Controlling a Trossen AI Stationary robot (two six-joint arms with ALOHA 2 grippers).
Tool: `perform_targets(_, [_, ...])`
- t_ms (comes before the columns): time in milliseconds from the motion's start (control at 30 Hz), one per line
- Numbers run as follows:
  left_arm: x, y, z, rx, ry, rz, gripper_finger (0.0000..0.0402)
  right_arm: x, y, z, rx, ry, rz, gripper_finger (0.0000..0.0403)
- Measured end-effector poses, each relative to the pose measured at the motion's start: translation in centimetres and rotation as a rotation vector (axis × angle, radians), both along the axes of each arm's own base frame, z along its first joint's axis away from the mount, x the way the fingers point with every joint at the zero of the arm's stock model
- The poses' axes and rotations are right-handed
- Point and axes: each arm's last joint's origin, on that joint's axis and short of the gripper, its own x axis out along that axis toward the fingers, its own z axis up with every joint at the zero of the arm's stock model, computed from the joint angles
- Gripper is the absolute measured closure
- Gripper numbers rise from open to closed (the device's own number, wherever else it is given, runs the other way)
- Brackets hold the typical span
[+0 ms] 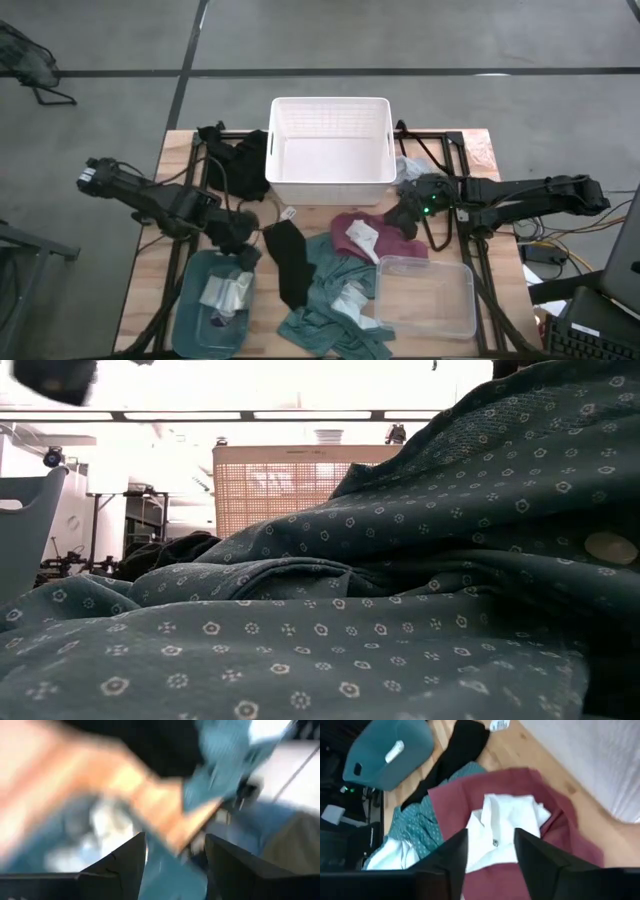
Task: Pick & Place Cloths
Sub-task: Put the white sock into the blue bin
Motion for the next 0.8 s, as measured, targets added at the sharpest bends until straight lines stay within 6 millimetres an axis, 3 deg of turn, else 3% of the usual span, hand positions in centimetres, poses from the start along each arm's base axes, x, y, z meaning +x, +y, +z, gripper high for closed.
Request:
perform_targets(133, [0.8,1.3,1.0,0.228,-0.148,0.170,0.0193,0.9,0.6,-1.1,0.014,0.063,0.025,0.0188])
perform_targets(300, [2.2,2.7,2.4,0.369,-0.334,0.339,0.0193,2.0,1.3,-2.7,0.035,0.140,0.037,0.0158])
perform_targets(567, [4.0,4.3,4.4,0.475,-0.583,0.348,0.0193,3.8,1.5,-4.7,0.007,0.172,-0.011,0.0139])
perform_targets(800, [4.4,4.9,5.0,0.527,-0.648,0.332,0.0193,5.1,1.4,-7.1,0.007,0.249,-0.055,0.0148])
